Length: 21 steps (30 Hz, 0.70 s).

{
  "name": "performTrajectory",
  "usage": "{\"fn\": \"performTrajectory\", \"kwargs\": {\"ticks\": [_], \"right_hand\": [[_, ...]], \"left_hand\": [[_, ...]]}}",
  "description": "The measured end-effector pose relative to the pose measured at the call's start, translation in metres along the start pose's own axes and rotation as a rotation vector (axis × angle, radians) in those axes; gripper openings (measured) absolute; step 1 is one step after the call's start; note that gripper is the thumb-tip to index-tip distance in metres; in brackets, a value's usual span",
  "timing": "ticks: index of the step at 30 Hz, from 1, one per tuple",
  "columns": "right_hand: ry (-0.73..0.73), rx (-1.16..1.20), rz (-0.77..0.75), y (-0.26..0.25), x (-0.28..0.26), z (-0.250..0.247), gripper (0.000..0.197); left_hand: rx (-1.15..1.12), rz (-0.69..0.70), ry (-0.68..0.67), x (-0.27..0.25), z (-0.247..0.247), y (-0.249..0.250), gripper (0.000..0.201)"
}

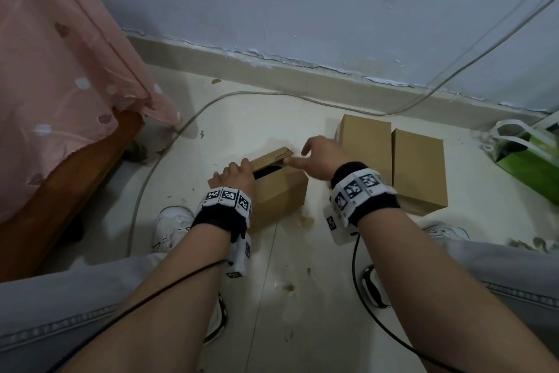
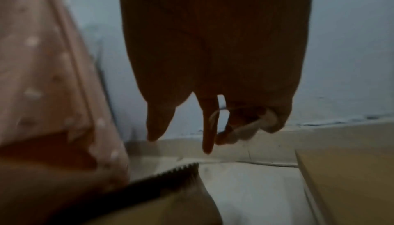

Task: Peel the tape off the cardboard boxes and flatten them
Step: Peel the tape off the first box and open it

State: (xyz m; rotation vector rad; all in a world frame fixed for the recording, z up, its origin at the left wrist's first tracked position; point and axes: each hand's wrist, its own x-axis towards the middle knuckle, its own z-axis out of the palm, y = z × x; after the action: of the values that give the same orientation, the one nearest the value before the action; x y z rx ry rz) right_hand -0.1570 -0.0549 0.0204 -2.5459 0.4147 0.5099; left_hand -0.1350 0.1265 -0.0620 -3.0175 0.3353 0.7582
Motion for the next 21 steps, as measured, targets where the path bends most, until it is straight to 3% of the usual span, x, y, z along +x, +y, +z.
{"fn": "performTrajectory", "kwargs": {"ticks": [3, 6, 9, 17, 21], "right_hand": [[-0.051, -0.135, 0.014, 0.007, 0.008, 0.021, 0.050], [-0.096, -0.174, 0.032, 0.006, 0.007, 0.029, 0.042], [-0.094, -0.188, 0.018, 0.008, 0.007, 0.030, 0.022], [-0.079, 0.076, 0.027, 0.022, 0.012, 0.022, 0.015], [0.023, 0.235, 0.091, 0.028, 0.013, 0.016, 0.019]], "left_hand": [[0.011, 0.004, -0.057, -0.004, 0.006, 0.002, 0.122], [0.031, -0.006, -0.059, -0.008, 0.004, 0.005, 0.114], [0.030, -0.007, -0.069, -0.009, 0.000, 0.007, 0.111], [-0.036, 0.019, -0.054, -0.012, -0.004, 0.006, 0.111], [-0.119, 0.012, -0.051, -0.014, -0.006, -0.002, 0.114]]}}
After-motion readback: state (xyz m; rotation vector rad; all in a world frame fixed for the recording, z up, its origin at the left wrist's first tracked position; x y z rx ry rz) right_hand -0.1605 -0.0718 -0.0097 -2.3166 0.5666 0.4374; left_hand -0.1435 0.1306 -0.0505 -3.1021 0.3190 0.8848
